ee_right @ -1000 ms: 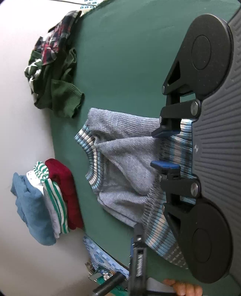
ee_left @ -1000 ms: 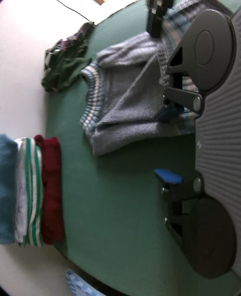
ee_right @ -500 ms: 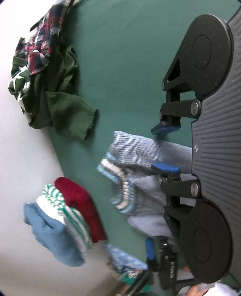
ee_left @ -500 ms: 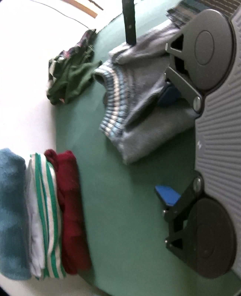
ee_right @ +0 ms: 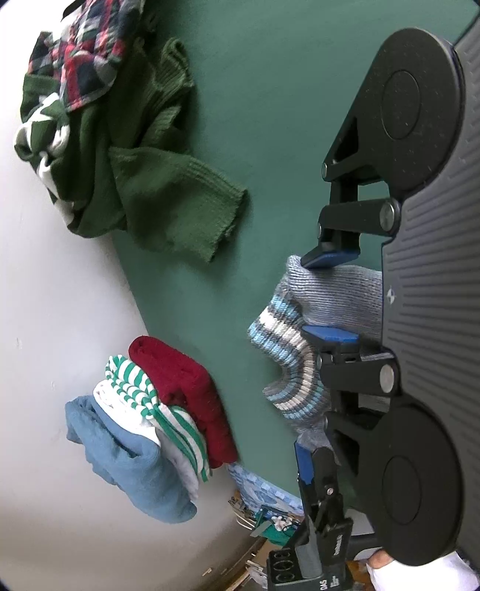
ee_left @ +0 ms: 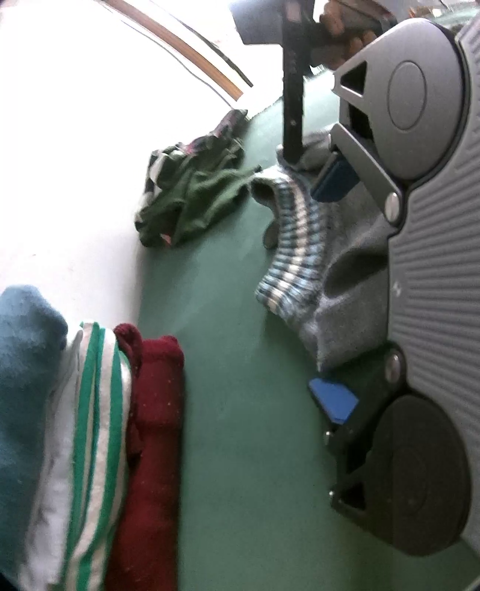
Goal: Fold clothes
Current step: 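Grasp the striped hem of the grey sweater with both grippers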
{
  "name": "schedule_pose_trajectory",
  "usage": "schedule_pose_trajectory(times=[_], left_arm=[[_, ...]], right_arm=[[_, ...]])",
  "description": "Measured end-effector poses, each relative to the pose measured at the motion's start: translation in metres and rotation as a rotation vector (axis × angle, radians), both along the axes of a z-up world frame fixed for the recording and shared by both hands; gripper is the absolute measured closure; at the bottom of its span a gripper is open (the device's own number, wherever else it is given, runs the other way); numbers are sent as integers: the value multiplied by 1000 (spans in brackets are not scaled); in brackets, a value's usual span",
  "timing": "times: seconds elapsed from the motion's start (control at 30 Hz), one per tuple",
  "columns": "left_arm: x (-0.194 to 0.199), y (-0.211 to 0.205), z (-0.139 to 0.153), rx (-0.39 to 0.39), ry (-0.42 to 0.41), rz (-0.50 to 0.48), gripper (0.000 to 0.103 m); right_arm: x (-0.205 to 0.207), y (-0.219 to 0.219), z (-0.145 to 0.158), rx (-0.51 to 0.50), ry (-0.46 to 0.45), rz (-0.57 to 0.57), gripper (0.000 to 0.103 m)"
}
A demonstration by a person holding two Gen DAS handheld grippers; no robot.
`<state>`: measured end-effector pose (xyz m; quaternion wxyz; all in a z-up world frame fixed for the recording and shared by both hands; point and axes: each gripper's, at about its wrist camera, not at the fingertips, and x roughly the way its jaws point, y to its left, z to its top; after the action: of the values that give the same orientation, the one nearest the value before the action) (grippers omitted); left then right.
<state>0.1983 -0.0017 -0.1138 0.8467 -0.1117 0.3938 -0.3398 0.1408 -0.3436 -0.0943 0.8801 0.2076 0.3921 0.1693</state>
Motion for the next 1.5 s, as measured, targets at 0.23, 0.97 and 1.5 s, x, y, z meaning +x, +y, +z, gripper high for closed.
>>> schedule_pose_trajectory(times=[0.23, 0.97, 1.5], left_arm=[[8, 18, -7, -151, 72, 5, 2], [1, 30, -26, -349, 254, 29, 46], [26, 25, -24, -308, 257, 41, 46]], right_arm=[[6, -4, -3, 18, -13, 24, 67], [-4, -18, -4, 107, 94, 82, 68], [18, -23, -19, 269, 83, 52, 68]])
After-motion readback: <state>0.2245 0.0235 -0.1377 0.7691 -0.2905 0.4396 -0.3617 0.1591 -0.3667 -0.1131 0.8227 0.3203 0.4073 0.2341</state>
